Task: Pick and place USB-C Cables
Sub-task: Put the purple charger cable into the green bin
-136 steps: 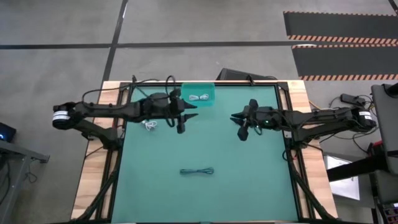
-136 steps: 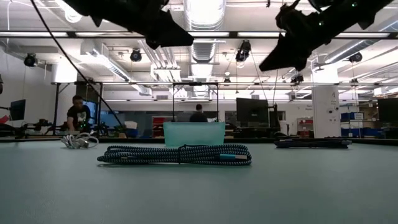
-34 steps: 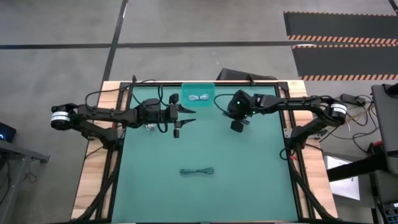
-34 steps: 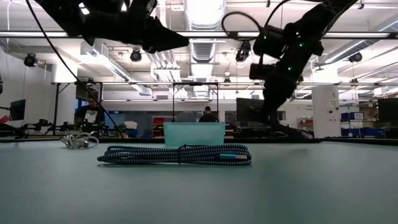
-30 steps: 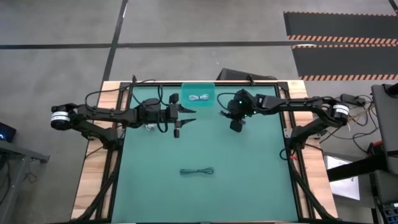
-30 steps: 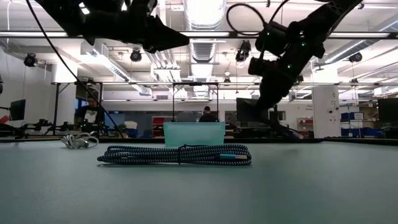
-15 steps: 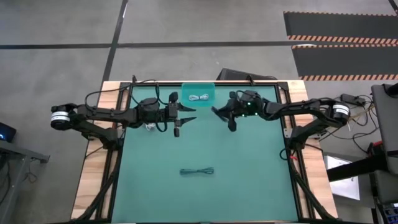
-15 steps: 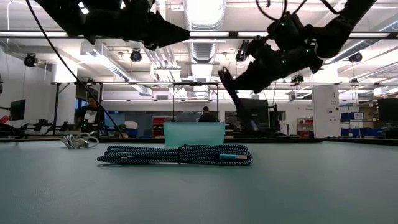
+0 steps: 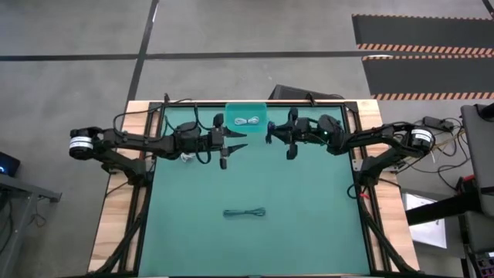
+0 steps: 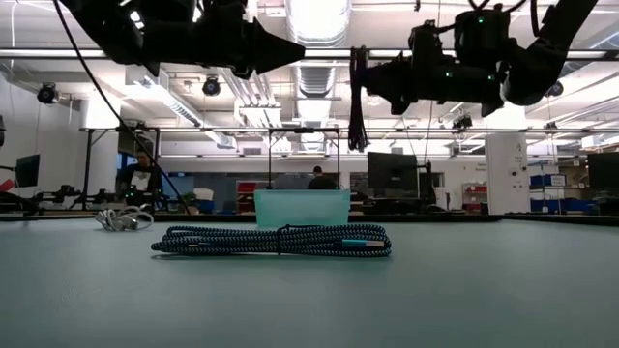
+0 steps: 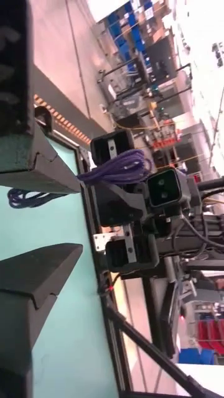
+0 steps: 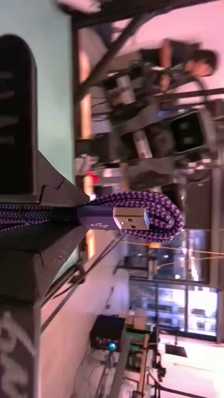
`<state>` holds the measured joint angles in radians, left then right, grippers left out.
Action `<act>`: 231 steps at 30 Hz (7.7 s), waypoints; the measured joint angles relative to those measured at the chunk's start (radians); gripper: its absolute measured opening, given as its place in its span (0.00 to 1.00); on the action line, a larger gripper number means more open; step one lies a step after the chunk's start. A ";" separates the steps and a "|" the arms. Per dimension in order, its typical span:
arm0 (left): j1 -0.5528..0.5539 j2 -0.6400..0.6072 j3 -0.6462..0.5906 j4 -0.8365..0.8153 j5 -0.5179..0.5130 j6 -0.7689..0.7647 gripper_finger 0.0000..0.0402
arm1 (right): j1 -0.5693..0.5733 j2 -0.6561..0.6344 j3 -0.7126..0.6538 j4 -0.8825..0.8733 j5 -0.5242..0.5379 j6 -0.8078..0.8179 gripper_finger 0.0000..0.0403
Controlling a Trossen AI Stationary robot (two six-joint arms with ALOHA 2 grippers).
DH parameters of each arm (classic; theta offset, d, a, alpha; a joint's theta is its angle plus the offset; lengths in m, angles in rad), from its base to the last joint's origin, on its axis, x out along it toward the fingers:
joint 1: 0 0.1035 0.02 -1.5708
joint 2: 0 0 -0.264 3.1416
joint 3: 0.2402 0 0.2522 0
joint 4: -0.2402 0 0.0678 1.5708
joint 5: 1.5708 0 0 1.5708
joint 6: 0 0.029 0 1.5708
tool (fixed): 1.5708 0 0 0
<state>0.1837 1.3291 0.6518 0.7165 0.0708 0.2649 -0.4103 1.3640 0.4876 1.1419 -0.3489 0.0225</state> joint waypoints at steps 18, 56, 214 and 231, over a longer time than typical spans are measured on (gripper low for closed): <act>0.014 0.194 0.029 0.200 0.000 -0.064 0.31 | 0.040 0.093 0.064 0.101 0.008 0.029 0.05; 0.032 0.358 0.167 0.209 -0.016 -0.102 0.03 | 0.061 0.095 0.069 0.120 -0.010 0.014 0.11; 0.401 0.894 1.239 -1.554 -0.140 0.455 0.11 | 0.024 -0.479 0.053 -0.832 -0.070 -0.206 0.32; 0.399 0.895 1.239 -1.540 -0.143 0.453 0.16 | 0.023 -0.479 0.053 -0.832 -0.070 -0.206 0.32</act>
<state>0.5831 2.2237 1.8908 -0.8236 -0.0718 0.7177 -0.3870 0.8848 0.5404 0.3103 -0.4187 -0.1837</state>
